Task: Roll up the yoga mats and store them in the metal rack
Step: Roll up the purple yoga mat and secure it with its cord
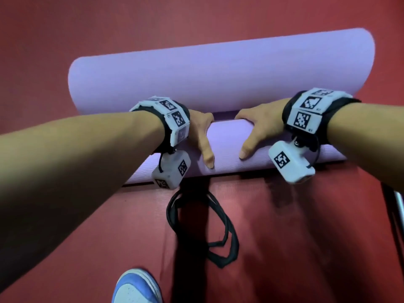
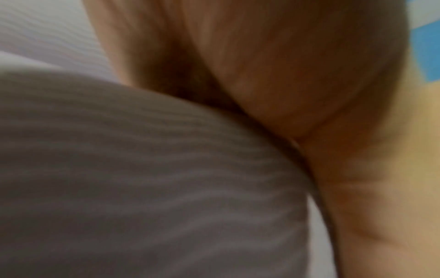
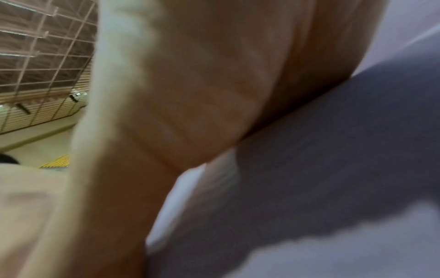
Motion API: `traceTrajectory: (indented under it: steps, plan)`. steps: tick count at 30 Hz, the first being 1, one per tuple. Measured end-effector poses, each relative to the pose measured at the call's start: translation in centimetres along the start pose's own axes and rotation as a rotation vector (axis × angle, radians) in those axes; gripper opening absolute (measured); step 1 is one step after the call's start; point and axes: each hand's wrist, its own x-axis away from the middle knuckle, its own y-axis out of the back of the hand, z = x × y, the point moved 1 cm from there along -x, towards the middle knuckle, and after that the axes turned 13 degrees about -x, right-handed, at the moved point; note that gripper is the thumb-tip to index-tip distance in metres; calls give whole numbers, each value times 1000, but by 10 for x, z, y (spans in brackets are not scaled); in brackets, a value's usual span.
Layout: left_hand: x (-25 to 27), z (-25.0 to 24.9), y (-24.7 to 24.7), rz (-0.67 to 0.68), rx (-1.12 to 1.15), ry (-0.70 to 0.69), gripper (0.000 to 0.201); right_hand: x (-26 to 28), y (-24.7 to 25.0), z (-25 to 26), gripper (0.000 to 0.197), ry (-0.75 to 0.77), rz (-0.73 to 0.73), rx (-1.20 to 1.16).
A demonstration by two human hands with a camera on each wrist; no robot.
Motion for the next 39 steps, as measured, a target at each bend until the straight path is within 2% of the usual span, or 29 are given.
traceTrajectory:
  steps: [2,5,8,9,10,12,14,15,16,18,20,22,23,25,28,29,31,33,34,36,37,39]
  plan:
    - [-3,6,-1,-8,54,-22,78,0,-5,0,110,30,-31,10]
    - [-2,10,2,-56,84,-14,86,1,-18,0,125,123,-201,249]
    - [4,15,5,-287,-233,87,139,2,-18,-3,139,138,-246,236]
    - [10,16,6,-364,-303,141,149,3,-15,-5,140,138,-265,208]
    - [16,19,9,-446,-314,175,150,2,-10,-8,140,135,-304,184]
    - [27,27,14,-629,-286,204,132,0,-1,-13,127,126,-419,166]
    - [31,29,10,-842,-314,197,85,-6,4,-15,99,141,-534,198]
    - [29,25,7,-888,-331,185,69,-10,4,-13,87,160,-579,222]
    - [27,18,3,-862,-356,179,70,-12,3,-11,81,173,-606,232]
    - [20,4,-9,-686,-427,204,96,-15,-1,-9,86,168,-604,236]
    - [14,-1,-17,-578,-525,244,125,-13,-2,-12,101,137,-561,243]
    - [9,0,-18,-548,-567,287,138,-10,1,-14,123,107,-490,312]
    - [6,-1,-15,-548,-560,295,135,-9,2,-14,132,96,-453,369]
    - [4,-3,-10,-534,-546,302,123,-7,5,-11,135,78,-410,423]
    - [8,-2,3,-514,-511,277,109,-5,11,-1,122,35,-362,351]
    - [9,-1,7,-466,-487,262,106,-4,13,2,116,25,-325,308]
    - [12,2,11,-255,-308,181,102,-1,11,2,101,16,-178,176]
    - [7,10,4,-11,9,-14,90,1,4,-1,88,5,-8,28]
    - [6,14,-1,48,133,-77,84,1,2,-3,89,4,29,-16]
    - [6,19,-6,85,232,-125,84,-2,-2,-6,110,40,-9,-34]
    - [7,20,-7,65,195,-121,92,-4,-3,-8,127,66,-69,-19]
    - [15,25,-2,-108,-111,36,126,-2,-2,-12,148,85,-272,50]
